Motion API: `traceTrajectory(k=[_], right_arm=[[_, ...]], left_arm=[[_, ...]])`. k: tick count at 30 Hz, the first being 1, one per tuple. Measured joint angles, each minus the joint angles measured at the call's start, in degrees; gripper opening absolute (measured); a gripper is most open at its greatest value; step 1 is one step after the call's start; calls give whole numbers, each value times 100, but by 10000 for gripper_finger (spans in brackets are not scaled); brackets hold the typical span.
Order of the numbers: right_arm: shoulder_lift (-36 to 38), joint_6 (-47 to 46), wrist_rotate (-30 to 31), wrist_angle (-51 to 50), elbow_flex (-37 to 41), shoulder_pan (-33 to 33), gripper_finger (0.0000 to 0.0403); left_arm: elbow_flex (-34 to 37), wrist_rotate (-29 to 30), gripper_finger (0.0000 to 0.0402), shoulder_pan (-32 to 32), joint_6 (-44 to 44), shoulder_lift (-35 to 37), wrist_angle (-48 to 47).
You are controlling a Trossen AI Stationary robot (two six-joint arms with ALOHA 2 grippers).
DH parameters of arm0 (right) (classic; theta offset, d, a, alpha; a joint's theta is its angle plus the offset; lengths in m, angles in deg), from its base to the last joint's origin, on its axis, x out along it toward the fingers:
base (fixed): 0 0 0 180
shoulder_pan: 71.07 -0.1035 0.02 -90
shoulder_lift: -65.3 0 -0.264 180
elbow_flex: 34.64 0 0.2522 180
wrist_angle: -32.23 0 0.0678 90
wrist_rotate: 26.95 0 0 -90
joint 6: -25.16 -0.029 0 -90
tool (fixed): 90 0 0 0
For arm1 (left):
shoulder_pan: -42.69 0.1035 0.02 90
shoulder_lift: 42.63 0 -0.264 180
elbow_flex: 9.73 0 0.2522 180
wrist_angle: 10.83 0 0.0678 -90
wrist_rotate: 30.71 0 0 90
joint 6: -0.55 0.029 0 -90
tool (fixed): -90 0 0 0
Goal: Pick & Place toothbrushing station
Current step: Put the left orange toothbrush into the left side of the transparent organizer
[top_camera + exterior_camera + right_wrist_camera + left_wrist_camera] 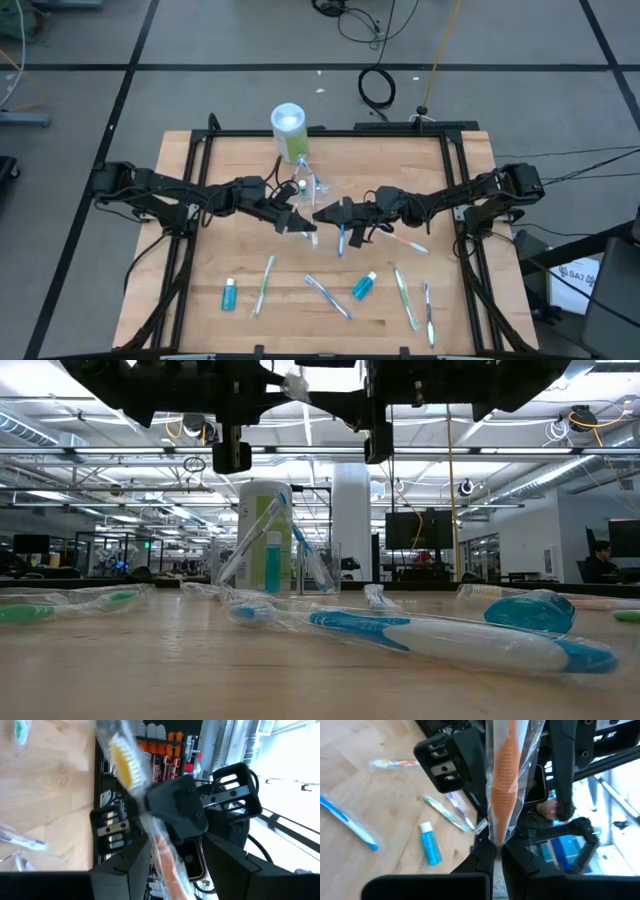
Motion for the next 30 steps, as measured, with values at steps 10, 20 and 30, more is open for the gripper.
traceTrajectory(k=[10,20,30], right_arm=[[0,-100,-15,12,0,119,112],[0,-615,-7,-87,0,179,11],[7,-812,12,-80,0,180,2]], left_arm=[[0,-39,8,104,-200,0,114],[0,-174,34,201,-117,0,200],[0,-174,40,202,266,0,285]])
